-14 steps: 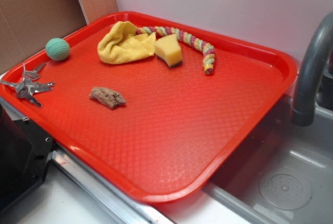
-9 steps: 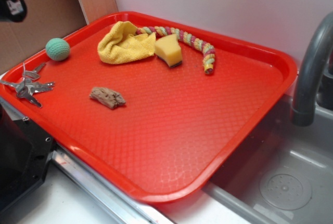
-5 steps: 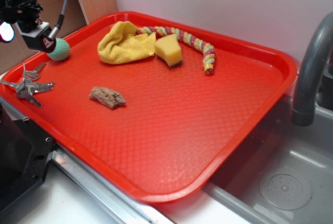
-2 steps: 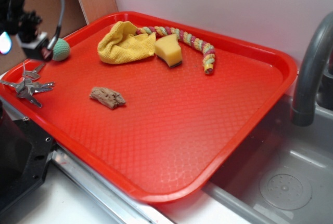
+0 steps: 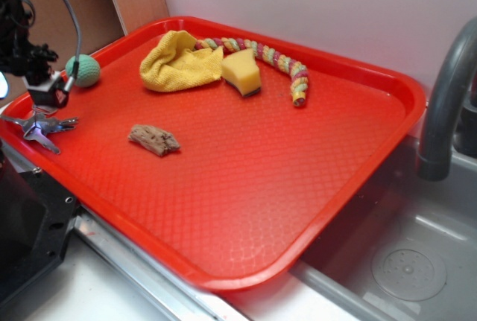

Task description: Grab the silver keys.

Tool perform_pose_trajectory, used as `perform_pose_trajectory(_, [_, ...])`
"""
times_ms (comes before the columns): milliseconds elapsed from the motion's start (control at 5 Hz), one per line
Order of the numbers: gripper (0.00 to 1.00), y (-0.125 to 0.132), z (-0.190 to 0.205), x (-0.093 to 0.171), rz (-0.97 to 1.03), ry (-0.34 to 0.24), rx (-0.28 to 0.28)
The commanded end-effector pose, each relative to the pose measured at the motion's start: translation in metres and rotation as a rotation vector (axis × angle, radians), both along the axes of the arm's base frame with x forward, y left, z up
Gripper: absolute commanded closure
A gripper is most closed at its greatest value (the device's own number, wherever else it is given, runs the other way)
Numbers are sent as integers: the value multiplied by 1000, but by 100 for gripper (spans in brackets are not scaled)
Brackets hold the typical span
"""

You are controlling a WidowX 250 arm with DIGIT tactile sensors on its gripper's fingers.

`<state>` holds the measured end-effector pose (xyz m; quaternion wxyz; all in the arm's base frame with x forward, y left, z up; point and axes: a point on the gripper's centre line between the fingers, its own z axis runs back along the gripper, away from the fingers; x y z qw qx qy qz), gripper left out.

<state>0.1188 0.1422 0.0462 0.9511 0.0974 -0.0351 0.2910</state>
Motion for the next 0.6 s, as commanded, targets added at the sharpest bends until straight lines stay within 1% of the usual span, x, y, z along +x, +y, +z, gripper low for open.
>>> perform_pose_trajectory(0, [0, -3, -14, 20, -64, -36, 2])
perform_pose_trajectory(200, [100, -4, -18, 23, -46, -14, -13])
perform_pose_trajectory(400, [100, -4, -12, 20, -57, -32, -61])
